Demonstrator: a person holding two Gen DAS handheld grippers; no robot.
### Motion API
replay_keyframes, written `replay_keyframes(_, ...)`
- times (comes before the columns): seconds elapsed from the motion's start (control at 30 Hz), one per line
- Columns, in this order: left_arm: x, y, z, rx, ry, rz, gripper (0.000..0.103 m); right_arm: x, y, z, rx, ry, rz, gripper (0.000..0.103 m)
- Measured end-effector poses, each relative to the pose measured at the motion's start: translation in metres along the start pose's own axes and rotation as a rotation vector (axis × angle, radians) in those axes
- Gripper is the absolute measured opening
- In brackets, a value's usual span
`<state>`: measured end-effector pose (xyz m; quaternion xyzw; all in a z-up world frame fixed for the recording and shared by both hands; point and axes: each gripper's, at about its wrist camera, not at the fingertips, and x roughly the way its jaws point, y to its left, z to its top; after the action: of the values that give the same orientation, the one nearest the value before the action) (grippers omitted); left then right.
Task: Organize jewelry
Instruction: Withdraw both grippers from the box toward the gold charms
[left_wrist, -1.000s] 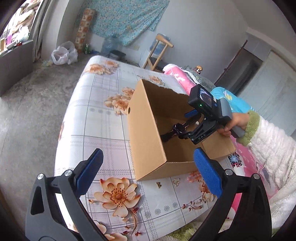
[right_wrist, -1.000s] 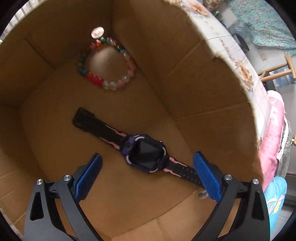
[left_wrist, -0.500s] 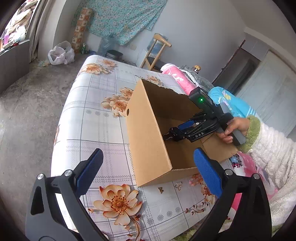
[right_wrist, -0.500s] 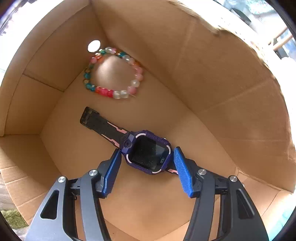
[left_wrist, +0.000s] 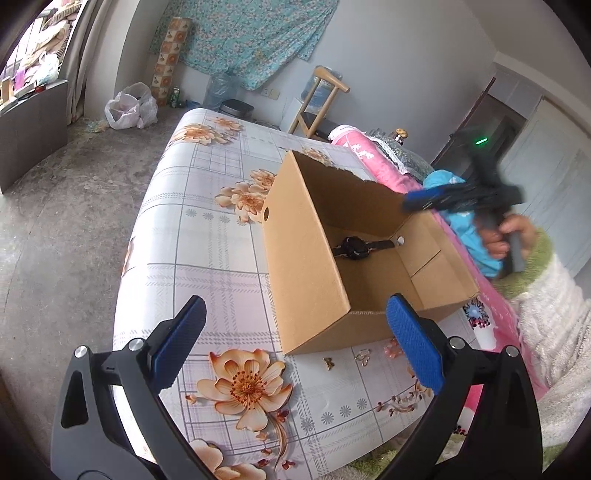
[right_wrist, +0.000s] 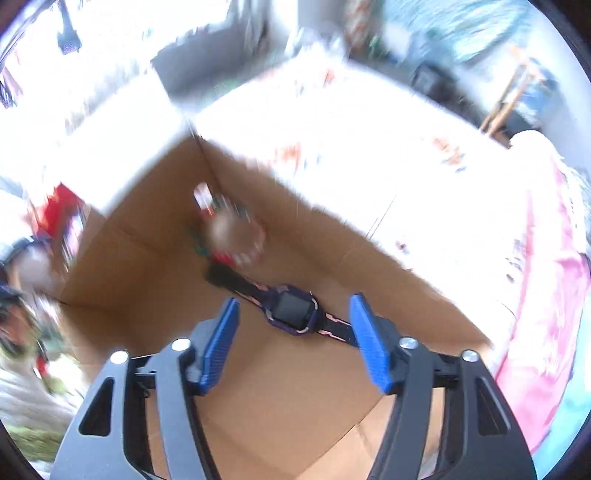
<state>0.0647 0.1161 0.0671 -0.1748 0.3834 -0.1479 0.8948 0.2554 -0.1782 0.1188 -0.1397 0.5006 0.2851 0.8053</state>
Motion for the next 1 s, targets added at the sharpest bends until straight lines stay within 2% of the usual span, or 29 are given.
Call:
replay_keyframes(0.07,0.002,-0.001,-0.008,0.014,0.020,0.016,0.095,-0.052,0.009,-0.021,0.028,-0.140,0.025,0.073)
replay_keyframes(0.13,0.006,-0.005,-0.018,0.029,0.049,0.031,0.095,-0.092,0.025,-0.051,0.053,-0.247,0.038,0.085)
replay_keyframes(0.17,0.009,-0.008,-0.025,0.041,0.069,0.039,0.095,-0.103,0.030,-0.050,0.064,-0.280,0.040,0.087)
replay_keyframes(0.23,0.016,-0.014,-0.037,0.067,0.110,0.053,0.095,-0.125,0.043,-0.086,0.106,-0.342,0.049,0.096)
replay_keyframes(0.27,0.020,-0.017,-0.044,0.079,0.129,0.058,0.095,-0.131,0.054,-0.093,0.131,-0.355,0.037,0.096)
replay_keyframes(0.4,0.045,-0.036,-0.077,0.148,0.238,0.090,0.095,-0.109,0.082,-0.151,0.233,-0.318,-0.166,0.096)
replay_keyframes(0.5,0.066,-0.047,-0.093,0.178,0.298,0.116,0.095,-0.063,0.101,-0.176,0.290,-0.237,-0.291,0.096)
replay_keyframes(0.57,0.074,-0.053,-0.099,0.202,0.298,0.146,0.095,-0.034,0.107,-0.191,0.311,-0.160,-0.384,0.096)
replay_keyframes(0.7,0.088,-0.065,-0.102,0.281,0.295,0.250,0.095,-0.007,0.110,-0.205,0.337,-0.055,-0.468,0.096)
replay_keyframes(0.77,0.094,-0.069,-0.105,0.317,0.301,0.299,0.096,-0.009,0.117,-0.203,0.318,-0.080,-0.531,0.096)
replay_keyframes(0.83,0.094,-0.069,-0.106,0.310,0.295,0.302,0.096,-0.025,0.127,-0.202,0.301,-0.178,-0.584,0.096)
replay_keyframes(0.87,0.094,-0.069,-0.106,0.306,0.297,0.309,0.096,-0.028,0.128,-0.204,0.297,-0.232,-0.580,0.096)
replay_keyframes(0.93,0.095,-0.070,-0.105,0.304,0.313,0.313,0.096,-0.031,0.129,-0.205,0.279,-0.322,-0.509,0.096)
replay_keyframes(1.0,0.095,-0.070,-0.105,0.303,0.320,0.314,0.096,-0.024,0.127,-0.204,0.277,-0.315,-0.435,0.096)
